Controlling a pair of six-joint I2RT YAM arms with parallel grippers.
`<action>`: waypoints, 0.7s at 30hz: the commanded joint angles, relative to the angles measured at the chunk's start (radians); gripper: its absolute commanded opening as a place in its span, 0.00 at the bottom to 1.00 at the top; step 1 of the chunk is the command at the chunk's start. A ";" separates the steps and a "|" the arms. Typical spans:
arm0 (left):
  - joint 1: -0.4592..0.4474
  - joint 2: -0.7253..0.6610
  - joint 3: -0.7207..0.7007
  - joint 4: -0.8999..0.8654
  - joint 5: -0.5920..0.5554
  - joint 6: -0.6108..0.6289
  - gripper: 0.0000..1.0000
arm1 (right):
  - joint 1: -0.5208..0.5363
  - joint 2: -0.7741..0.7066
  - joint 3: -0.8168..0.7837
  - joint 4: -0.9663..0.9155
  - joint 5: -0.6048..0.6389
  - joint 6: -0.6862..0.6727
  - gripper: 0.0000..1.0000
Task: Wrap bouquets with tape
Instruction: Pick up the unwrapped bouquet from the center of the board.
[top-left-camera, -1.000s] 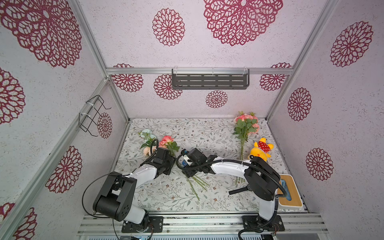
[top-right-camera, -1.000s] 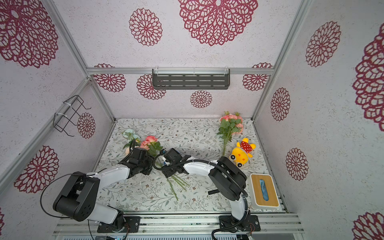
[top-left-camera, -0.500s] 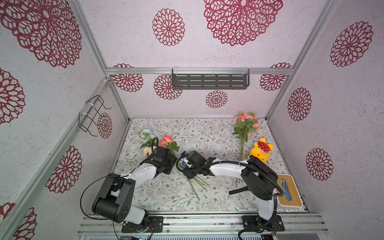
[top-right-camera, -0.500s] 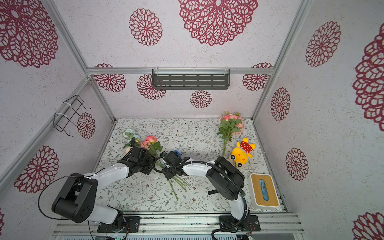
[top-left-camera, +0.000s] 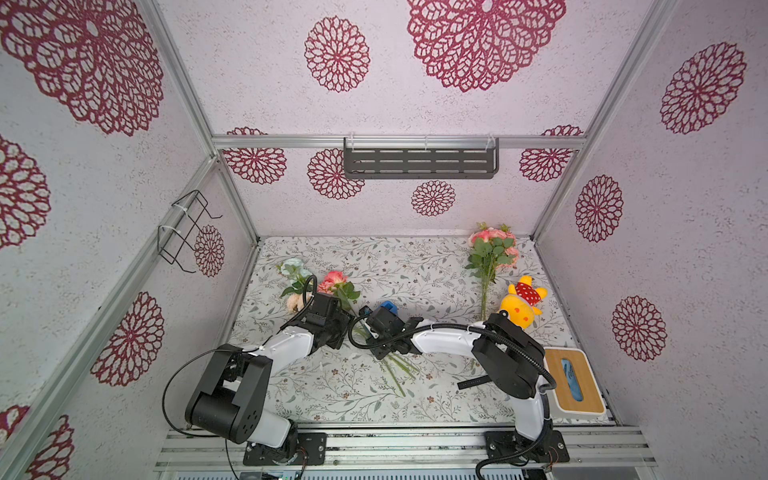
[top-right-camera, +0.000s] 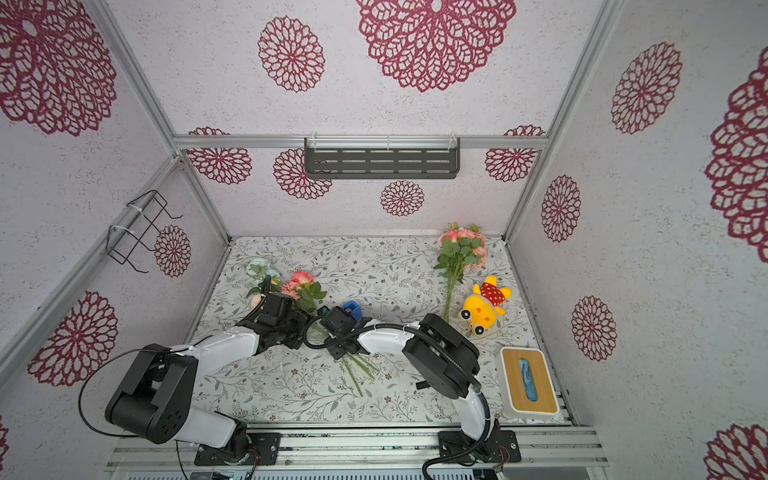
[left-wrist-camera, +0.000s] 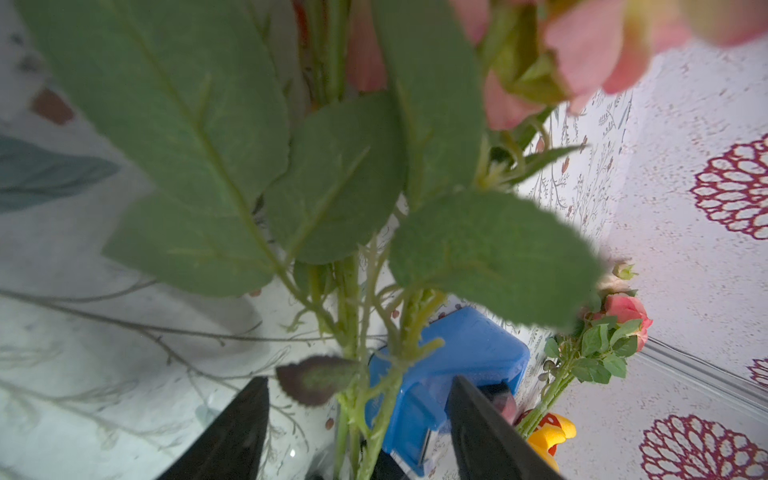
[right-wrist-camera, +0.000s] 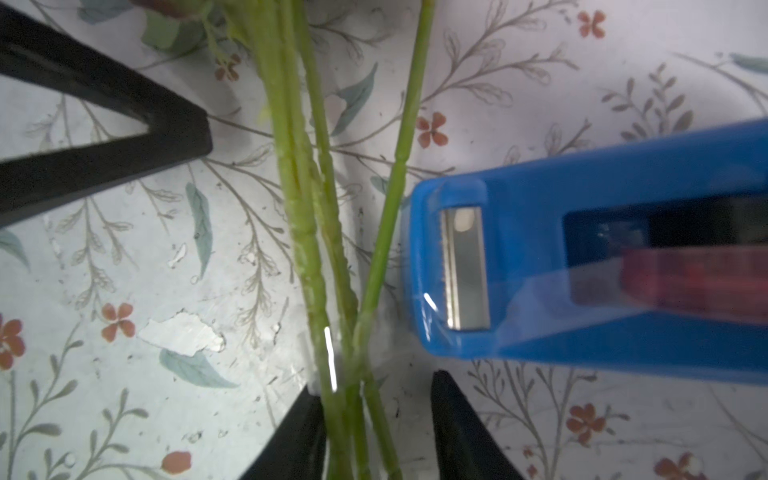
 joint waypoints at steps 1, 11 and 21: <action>-0.003 0.033 -0.011 0.037 0.003 -0.029 0.71 | 0.004 0.014 -0.006 -0.074 0.038 -0.010 0.35; -0.015 0.126 -0.014 0.120 0.033 -0.075 0.70 | -0.003 0.028 0.055 -0.076 -0.029 -0.100 0.04; -0.038 0.189 0.012 0.159 0.021 -0.105 0.69 | -0.038 -0.009 0.078 -0.054 -0.133 -0.103 0.00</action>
